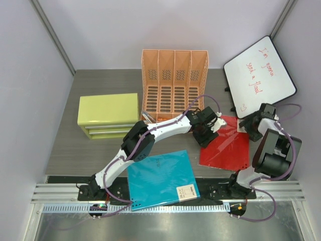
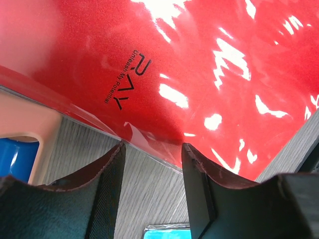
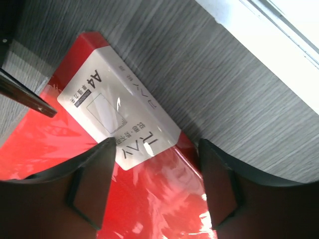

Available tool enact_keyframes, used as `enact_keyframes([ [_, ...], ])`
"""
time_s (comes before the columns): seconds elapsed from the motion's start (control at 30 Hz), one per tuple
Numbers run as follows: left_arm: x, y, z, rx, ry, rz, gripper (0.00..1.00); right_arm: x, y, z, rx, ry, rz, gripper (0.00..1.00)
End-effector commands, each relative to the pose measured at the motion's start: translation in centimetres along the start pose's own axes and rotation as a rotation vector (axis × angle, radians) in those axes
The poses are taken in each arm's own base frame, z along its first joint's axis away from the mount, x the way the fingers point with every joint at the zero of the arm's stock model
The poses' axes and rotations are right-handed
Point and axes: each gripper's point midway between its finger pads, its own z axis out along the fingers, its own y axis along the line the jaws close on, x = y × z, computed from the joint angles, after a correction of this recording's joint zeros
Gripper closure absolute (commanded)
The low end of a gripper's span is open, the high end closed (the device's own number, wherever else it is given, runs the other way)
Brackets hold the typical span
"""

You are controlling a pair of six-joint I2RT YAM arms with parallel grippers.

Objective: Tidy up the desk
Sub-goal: Pick up the folder from the corner of the board.

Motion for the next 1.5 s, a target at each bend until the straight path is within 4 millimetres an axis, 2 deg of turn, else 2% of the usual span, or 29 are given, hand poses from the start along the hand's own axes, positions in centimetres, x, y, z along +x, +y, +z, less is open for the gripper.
enact_keyframes([
  [0.0,-1.2,-1.3,-1.8,0.015,-0.037,0.033,0.51,3.6,3.5,-2.1,-0.209,0.134,0.075,0.33],
  [0.17,-1.3,-1.4,-2.2,0.014,-0.041,0.034,0.51,5.6,5.0,-3.1,-0.326,0.215,0.106,0.35],
  [0.43,-1.4,-1.3,-2.6,0.004,-0.045,0.035,0.51,5.4,7.5,-7.2,-0.495,0.214,0.116,0.40],
  [0.57,-1.7,-1.2,-3.0,-0.006,-0.052,0.037,0.51,6.1,8.0,-9.0,-0.557,0.238,0.130,0.40],
  [0.87,-1.8,-1.2,-3.3,-0.013,-0.050,0.057,0.51,8.8,8.4,-12.1,-0.682,0.276,0.168,0.41],
  [0.97,-1.7,-1.4,-3.3,-0.010,-0.039,0.065,0.52,10.2,6.3,-11.3,-0.572,0.263,0.142,0.40],
  [1.07,-1.6,-1.6,-3.3,-0.019,-0.033,0.074,0.52,8.4,4.5,-10.1,-0.439,0.161,0.111,0.26],
  [1.1,-1.5,-1.8,-3.4,-0.018,-0.029,0.073,0.52,6.7,4.6,-10.5,-0.408,0.111,0.108,0.26],
  [1.13,-1.5,-1.9,-3.8,-0.018,-0.028,0.071,0.52,4.9,3.2,-9.9,-0.304,0.023,0.114,0.26],
  [1.2,-1.4,-1.9,-4.5,-0.018,-0.025,0.074,0.52,2.2,2.4,-10.4,-0.229,-0.070,0.107,0.26],
  [1.27,-1.4,-2.0,-5.9,-0.021,-0.036,0.087,0.52,0.5,0.4,-10.1,-0.093,-0.146,0.082,0.23],
  [1.3,-1.3,-1.8,-6.4,-0.021,-0.041,0.084,0.52,-0.4,0.2,-10.2,-0.064,-0.166,0.076,0.23],
  [1.4,-0.7,-1.7,-8.3,-0.002,-0.042,0.067,0.52,-0.6,-0.2,-9.5,-0.021,-0.155,0.053,0.21],
  [1.47,0.5,-1.3,-9.1,-0.006,-0.021,0.058,0.51,-0.2,-0.2,-9.1,-0.021,-0.140,0.054,0.21],
])
